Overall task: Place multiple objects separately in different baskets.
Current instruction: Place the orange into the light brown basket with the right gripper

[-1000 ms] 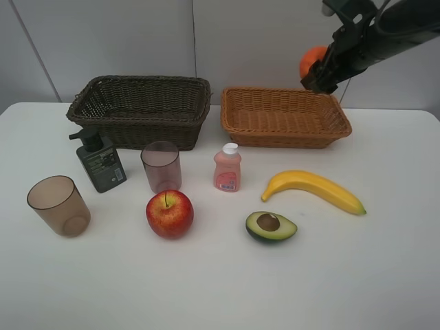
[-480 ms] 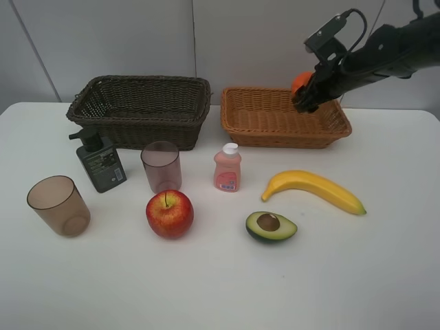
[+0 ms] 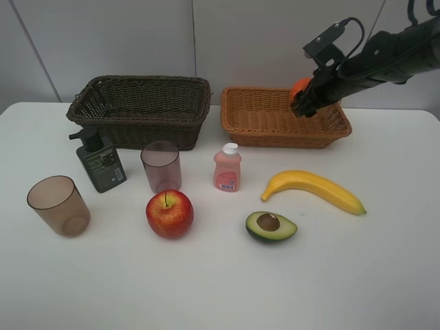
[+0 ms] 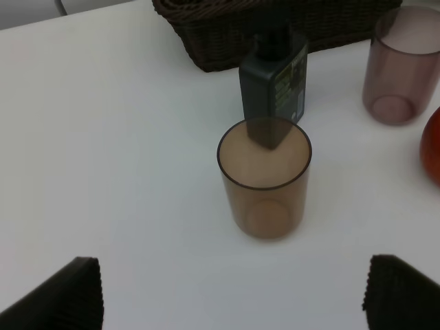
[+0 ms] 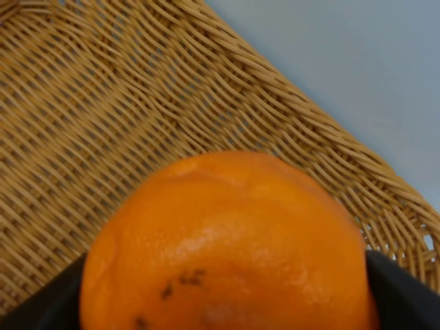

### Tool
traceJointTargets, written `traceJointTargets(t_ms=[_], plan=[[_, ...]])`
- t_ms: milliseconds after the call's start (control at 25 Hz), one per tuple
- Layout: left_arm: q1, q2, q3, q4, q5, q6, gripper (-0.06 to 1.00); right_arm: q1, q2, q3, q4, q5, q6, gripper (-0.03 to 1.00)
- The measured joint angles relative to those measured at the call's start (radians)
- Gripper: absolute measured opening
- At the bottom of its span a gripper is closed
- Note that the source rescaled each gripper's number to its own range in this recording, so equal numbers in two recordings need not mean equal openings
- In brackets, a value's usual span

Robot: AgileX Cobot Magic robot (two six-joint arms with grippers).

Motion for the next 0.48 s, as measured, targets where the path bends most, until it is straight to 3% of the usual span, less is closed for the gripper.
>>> traceJointTargets(t_ms=[120,280,480], plan=[[0.0,0.0,0.0,0.0,0.0,0.0,1.0,0.0,0.0,-0.002,0.008,0.0,0.0,0.62],[0.0,0.0,0.0,0.0,0.0,0.0,1.0,0.0,0.0,-0.003,0.019,0.001,0.0,0.91],[0.0,0.0,0.0,0.0,0.0,0.0,1.0,0.0,0.0,-0.003,0.035,0.007,0.0,0.99]])
